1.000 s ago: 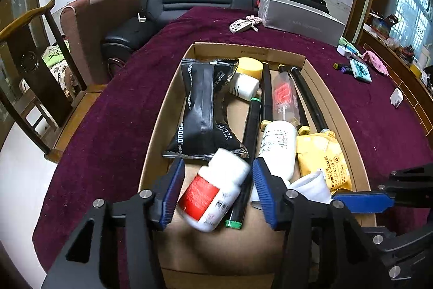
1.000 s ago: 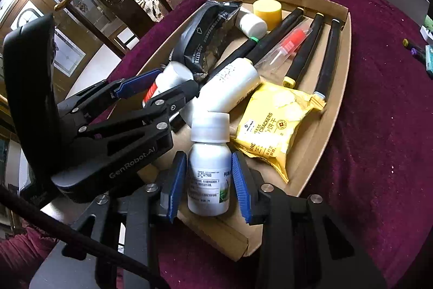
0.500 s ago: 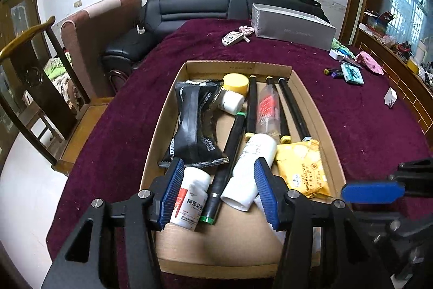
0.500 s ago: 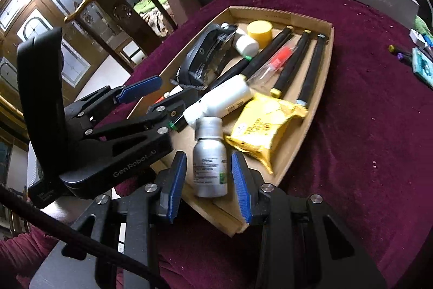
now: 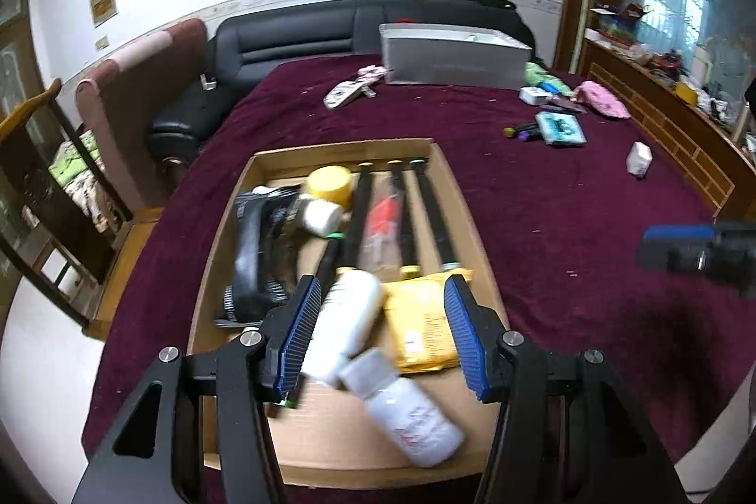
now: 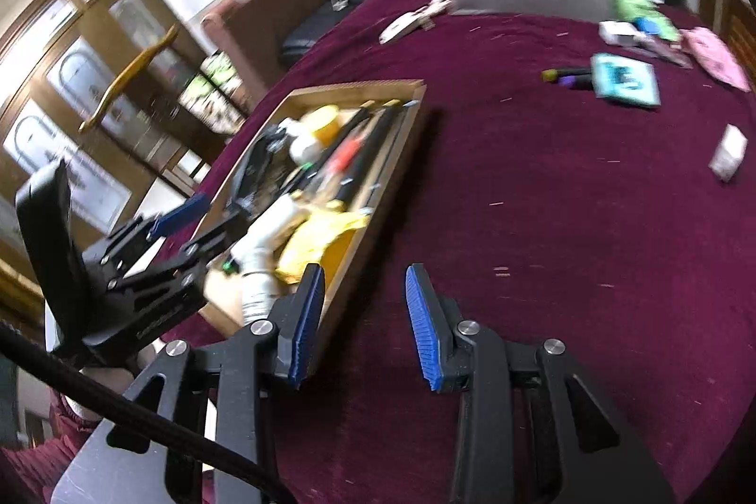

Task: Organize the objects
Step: 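Move both grippers back over the table toward the snack packet, then grasp the teal cartoon snack packet with the left gripper while the right grasps the white charger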

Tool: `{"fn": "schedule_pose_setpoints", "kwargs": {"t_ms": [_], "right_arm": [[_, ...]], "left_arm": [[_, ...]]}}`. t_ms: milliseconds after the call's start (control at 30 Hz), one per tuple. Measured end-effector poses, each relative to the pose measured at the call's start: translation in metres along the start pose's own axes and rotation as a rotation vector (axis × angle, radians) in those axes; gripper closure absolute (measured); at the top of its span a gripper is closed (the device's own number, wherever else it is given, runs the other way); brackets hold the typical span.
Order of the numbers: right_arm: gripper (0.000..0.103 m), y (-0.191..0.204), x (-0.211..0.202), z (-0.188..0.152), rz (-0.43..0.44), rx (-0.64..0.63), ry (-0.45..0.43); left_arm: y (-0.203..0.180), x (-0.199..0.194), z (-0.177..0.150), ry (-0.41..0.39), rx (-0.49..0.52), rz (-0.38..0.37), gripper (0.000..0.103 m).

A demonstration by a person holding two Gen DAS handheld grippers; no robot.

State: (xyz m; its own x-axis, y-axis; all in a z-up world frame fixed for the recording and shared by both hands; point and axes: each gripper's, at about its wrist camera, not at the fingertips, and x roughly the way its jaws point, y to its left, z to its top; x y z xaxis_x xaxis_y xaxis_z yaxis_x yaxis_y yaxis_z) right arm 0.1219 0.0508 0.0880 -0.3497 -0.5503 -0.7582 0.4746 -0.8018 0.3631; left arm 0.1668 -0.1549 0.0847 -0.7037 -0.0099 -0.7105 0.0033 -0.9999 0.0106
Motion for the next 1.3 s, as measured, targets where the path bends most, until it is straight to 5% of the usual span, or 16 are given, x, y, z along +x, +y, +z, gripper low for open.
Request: {"fn": "schedule_pose_setpoints", "kwargs": {"t_ms": [233,367,567,600,667,700,900,1033,1300], "right_arm": [[0.068,-0.037,-0.107,0.018,-0.225,0.042,-0.179],[0.052,-0.048,-0.174,0.042,-0.432,0.031,-0.269],[0.052,-0.067,-0.256,0.1,-0.515,0.093,-0.341],[0.049,-0.072,-0.267,0.111,-0.53,0.102,-0.353],[0.024,-0.085,-0.283,0.133,-0.528,0.134,-0.375],[0.016,-0.093,-0.283,0.138,-0.523,0.144,-0.368],[0.018,-0.177,-0.2,0.112,-0.412,0.321,-0.305],[0.019,-0.232,-0.131,0.077,-0.274,0.47,-0.321],[0.02,-0.295,-0.074,0.048,-0.229,0.585,-0.403]], "left_arm": [[-0.029,-0.041,0.03,-0.075,0.044,-0.145,0.055],[-0.058,-0.066,0.07,-0.156,0.11,-0.217,0.055],[-0.092,-0.057,0.134,-0.166,0.159,-0.284,0.041],[-0.098,-0.049,0.146,-0.156,0.164,-0.301,0.041],[-0.111,-0.023,0.166,-0.129,0.162,-0.312,0.041],[-0.116,-0.009,0.172,-0.109,0.155,-0.314,0.041],[-0.137,0.105,0.188,0.094,-0.007,-0.411,0.041],[-0.148,0.156,0.199,0.103,-0.064,-0.398,0.041],[-0.179,0.241,0.222,0.15,-0.136,-0.408,0.041]]}}
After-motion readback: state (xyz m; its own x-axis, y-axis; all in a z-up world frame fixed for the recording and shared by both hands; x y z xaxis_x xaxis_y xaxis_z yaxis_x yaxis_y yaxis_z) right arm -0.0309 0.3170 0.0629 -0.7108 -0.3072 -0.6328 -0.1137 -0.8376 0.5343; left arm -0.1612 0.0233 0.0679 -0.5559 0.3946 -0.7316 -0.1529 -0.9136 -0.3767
